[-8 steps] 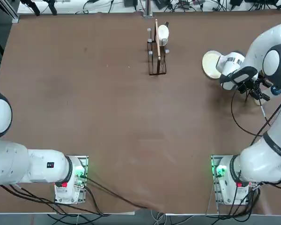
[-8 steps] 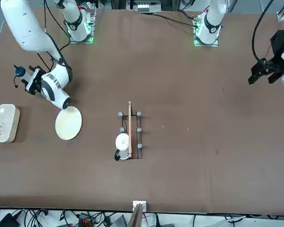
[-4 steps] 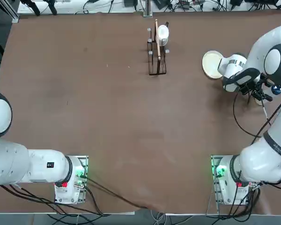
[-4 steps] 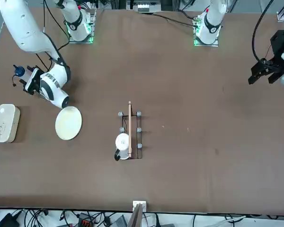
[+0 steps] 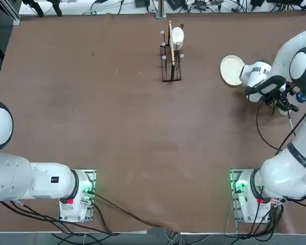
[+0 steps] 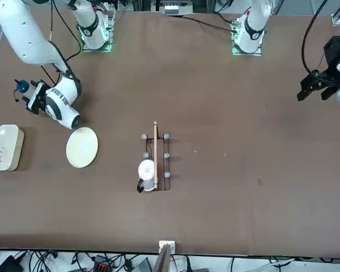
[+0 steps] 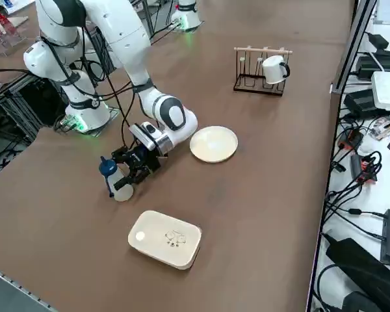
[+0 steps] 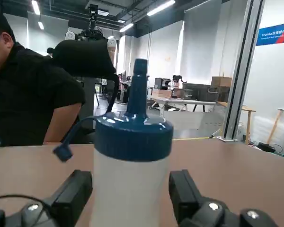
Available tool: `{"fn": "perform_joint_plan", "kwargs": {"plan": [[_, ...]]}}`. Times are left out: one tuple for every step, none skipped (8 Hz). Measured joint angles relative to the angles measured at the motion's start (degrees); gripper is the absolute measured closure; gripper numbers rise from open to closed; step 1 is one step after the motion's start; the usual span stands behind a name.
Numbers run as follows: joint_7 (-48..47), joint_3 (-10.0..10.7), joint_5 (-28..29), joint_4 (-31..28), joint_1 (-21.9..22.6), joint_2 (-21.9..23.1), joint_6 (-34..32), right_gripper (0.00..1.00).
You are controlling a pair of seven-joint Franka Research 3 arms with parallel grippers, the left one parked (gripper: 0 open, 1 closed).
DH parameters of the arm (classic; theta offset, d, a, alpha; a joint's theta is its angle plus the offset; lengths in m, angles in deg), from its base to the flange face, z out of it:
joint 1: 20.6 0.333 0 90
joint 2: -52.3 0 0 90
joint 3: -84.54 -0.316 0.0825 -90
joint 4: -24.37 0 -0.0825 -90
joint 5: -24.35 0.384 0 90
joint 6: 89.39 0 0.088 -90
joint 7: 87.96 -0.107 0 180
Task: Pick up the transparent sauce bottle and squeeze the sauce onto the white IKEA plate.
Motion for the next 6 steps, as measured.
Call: {"fn": "perform_joint_plan", "kwargs": {"plan": [[-0.33, 0.0, -0.56, 0.0, -0.5, -0.08, 0.08, 0.08], [-0.43, 0.0, -0.63, 0.0, -0.66, -0.08, 0.07, 0.15], [-0.51, -0.02, -0.63, 0.0, -0.65, -0.08, 0.07, 0.38], [-0.53, -0.06, -0.63, 0.0, -0.61, -0.08, 0.03, 0.44], [-0.54, -0.26, -0.68, 0.03, -0.49, -0.07, -0.41, 0.44], [-0.33, -0.89, -0.83, 0.24, -0.34, 0.05, -1.53, 0.44]]}}
